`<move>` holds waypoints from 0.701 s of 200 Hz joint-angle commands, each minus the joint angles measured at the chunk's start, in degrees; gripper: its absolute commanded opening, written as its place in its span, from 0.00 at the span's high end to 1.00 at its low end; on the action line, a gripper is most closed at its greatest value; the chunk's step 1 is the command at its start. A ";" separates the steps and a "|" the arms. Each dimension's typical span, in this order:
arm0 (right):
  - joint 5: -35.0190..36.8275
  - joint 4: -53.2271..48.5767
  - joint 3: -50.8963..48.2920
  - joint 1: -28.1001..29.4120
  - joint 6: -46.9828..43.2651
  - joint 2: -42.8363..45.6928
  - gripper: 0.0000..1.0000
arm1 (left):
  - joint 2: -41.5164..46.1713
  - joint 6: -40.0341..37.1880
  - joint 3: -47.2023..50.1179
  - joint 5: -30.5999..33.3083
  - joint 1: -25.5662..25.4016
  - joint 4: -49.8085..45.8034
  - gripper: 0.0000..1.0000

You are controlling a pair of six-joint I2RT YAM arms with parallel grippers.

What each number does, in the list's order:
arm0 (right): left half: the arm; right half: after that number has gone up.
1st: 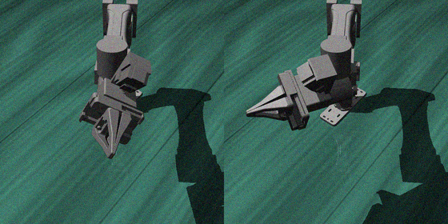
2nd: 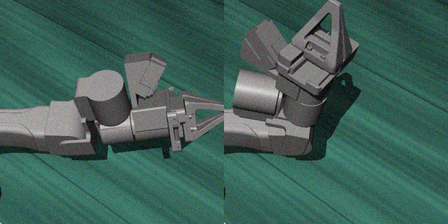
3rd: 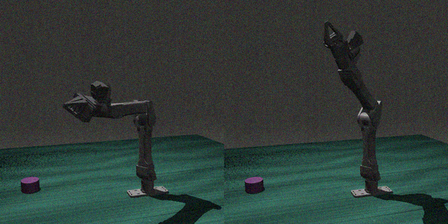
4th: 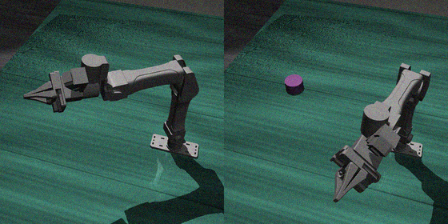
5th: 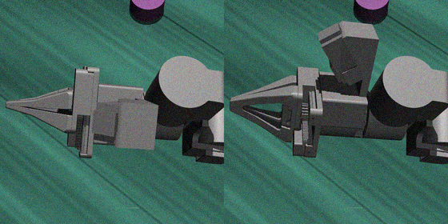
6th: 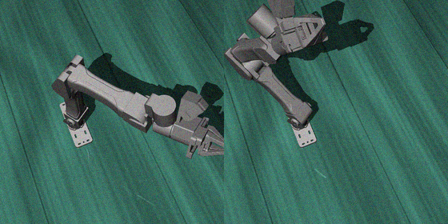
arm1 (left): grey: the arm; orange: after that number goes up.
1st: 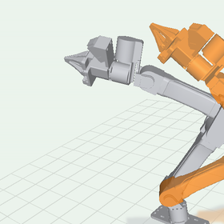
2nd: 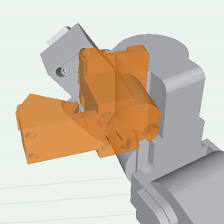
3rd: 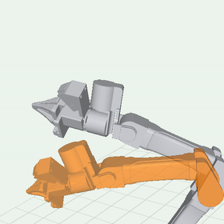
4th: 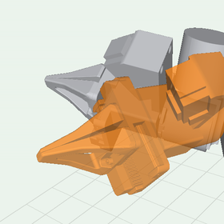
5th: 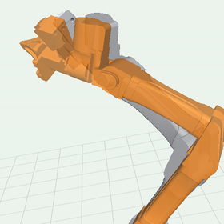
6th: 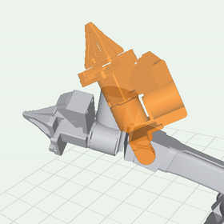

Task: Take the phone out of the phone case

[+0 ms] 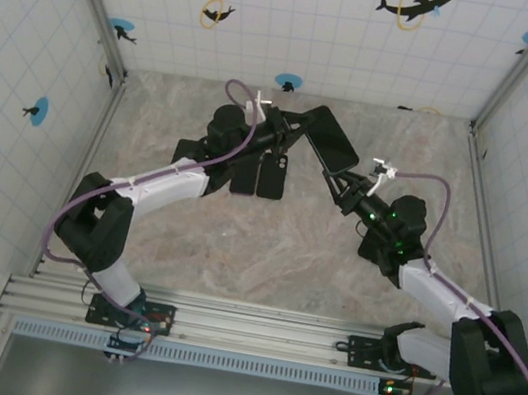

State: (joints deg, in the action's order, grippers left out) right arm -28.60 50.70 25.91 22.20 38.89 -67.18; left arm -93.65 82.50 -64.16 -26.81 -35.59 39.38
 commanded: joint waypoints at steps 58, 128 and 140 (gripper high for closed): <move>-23.40 -21.65 8.60 -6.88 -23.18 0.88 0.41 | 4.41 -35.61 -8.81 -15.88 6.49 -15.97 1.00; -27.22 -55.19 22.21 -3.69 -57.12 -7.08 0.48 | 7.36 -58.12 -8.33 -31.81 10.69 -26.37 1.00; -27.38 -55.20 22.68 -2.66 -59.28 -7.82 0.48 | 8.06 -60.15 -7.85 -32.78 10.68 -27.63 1.00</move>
State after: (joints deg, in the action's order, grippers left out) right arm -53.28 6.22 45.23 17.26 -7.16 -73.54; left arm -89.84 32.16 -70.94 -52.62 -25.15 14.15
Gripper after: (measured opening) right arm 0.521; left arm 0.136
